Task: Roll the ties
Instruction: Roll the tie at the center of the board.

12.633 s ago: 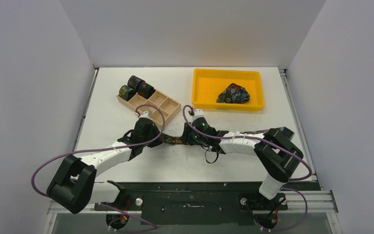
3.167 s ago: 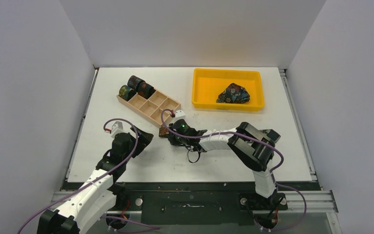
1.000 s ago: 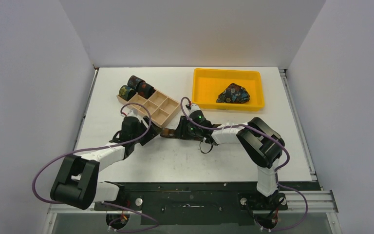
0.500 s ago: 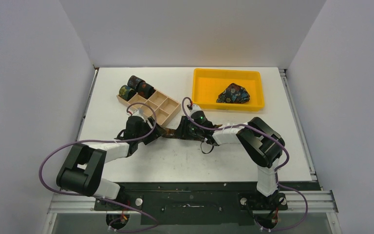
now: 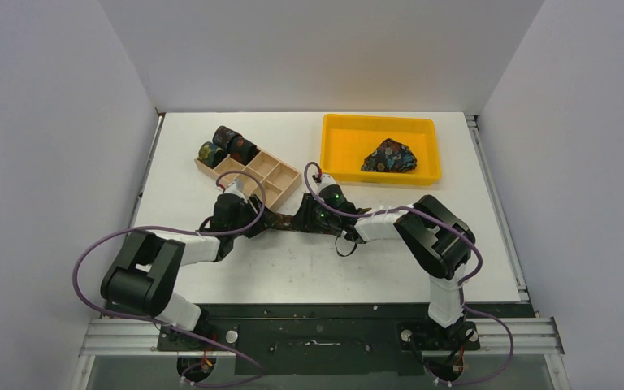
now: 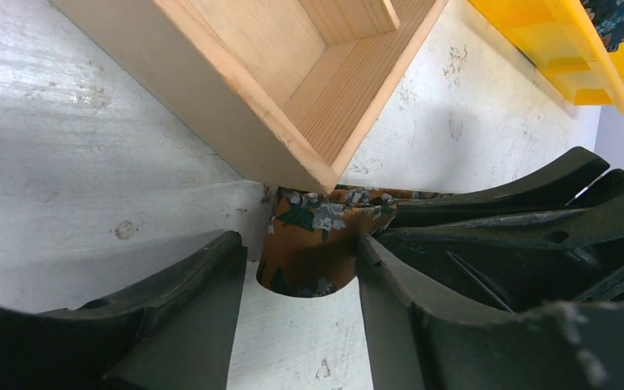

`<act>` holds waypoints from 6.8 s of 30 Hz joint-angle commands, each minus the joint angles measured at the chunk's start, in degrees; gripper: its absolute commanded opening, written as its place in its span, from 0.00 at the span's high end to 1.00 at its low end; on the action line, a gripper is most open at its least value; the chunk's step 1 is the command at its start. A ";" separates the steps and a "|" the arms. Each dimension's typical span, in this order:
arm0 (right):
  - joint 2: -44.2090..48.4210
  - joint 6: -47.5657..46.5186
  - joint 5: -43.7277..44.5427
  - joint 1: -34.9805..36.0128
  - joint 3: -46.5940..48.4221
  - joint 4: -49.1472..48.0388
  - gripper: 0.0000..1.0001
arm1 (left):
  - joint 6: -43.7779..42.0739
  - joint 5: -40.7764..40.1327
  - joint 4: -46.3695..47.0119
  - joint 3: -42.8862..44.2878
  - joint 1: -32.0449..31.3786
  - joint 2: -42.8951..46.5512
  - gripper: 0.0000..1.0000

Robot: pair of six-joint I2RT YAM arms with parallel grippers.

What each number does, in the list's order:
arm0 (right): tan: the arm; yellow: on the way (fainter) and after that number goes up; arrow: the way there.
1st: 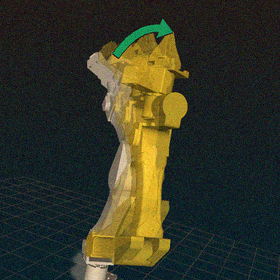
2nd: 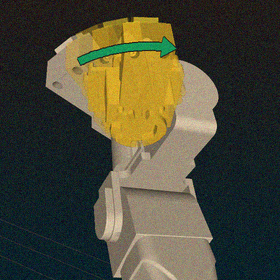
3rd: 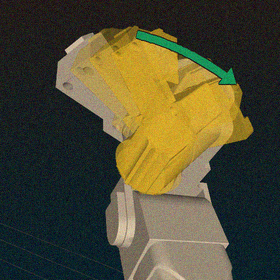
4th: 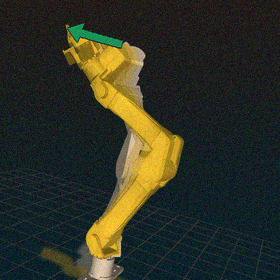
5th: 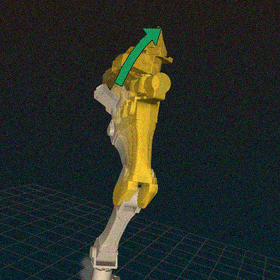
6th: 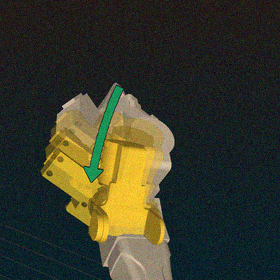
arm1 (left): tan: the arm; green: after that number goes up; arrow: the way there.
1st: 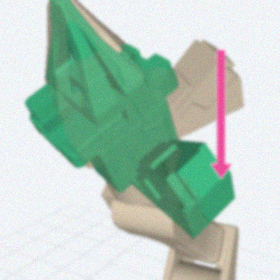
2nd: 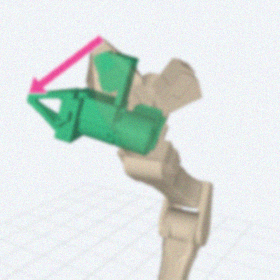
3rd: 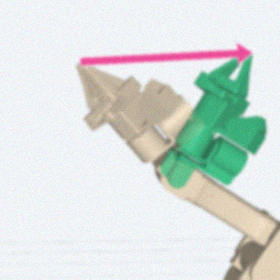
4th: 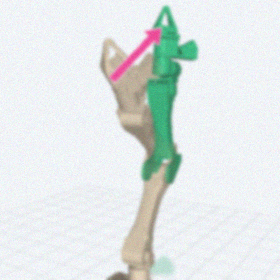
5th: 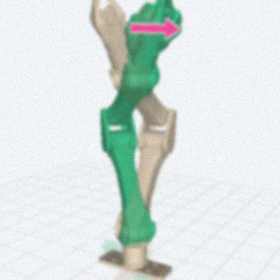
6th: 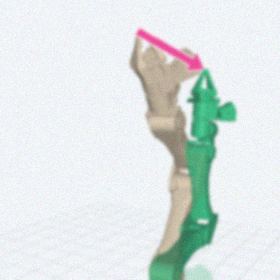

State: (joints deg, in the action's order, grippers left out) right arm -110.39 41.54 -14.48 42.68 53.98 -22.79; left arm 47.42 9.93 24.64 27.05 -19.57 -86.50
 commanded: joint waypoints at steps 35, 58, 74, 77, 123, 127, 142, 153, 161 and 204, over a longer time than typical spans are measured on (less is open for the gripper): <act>25.45 0.81 19.23 2.50 -18.48 7.19 0.59 | -7.37 -40.07 -54.24 19.12 -12.18 8.65 1.00; 48.38 -2.15 27.23 0.74 -30.81 19.28 0.54 | 3.12 -68.93 -86.63 48.80 -32.22 -24.70 1.00; 51.10 -1.55 26.78 0.48 -33.41 20.27 0.54 | -0.50 -63.30 -79.81 53.82 -35.00 -28.97 0.67; 51.29 -1.40 26.92 0.48 -33.41 20.35 0.53 | -1.11 -61.55 -78.28 53.58 -35.25 -28.11 0.63; 29.14 -2.88 2.88 4.27 -11.70 5.09 0.58 | -5.37 -11.45 -30.00 4.10 -4.07 32.23 0.16; 20.64 -1.87 2.70 6.17 -5.90 3.07 0.63 | -1.05 -5.57 -21.68 -0.91 1.11 33.05 0.19; 5.41 -1.43 1.71 6.49 5.60 4.10 0.70 | 6.17 -6.59 -13.22 -6.88 2.78 28.36 0.24; 2.24 -1.51 2.22 5.51 4.64 4.59 0.72 | 5.56 -3.03 -6.82 -8.24 2.79 22.17 0.24; 1.93 -1.59 2.36 4.12 2.62 4.58 0.73 | 5.92 -1.67 -3.42 -8.97 2.72 18.67 0.25; 1.81 -1.11 1.49 3.47 -0.43 2.75 0.74 | 6.29 9.32 9.58 -6.82 0.84 2.43 0.74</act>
State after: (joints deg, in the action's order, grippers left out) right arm -108.55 40.21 -12.93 46.46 54.39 -18.61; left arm 55.90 18.31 33.80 18.61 -17.80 -84.84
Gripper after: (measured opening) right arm 0.258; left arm 0.320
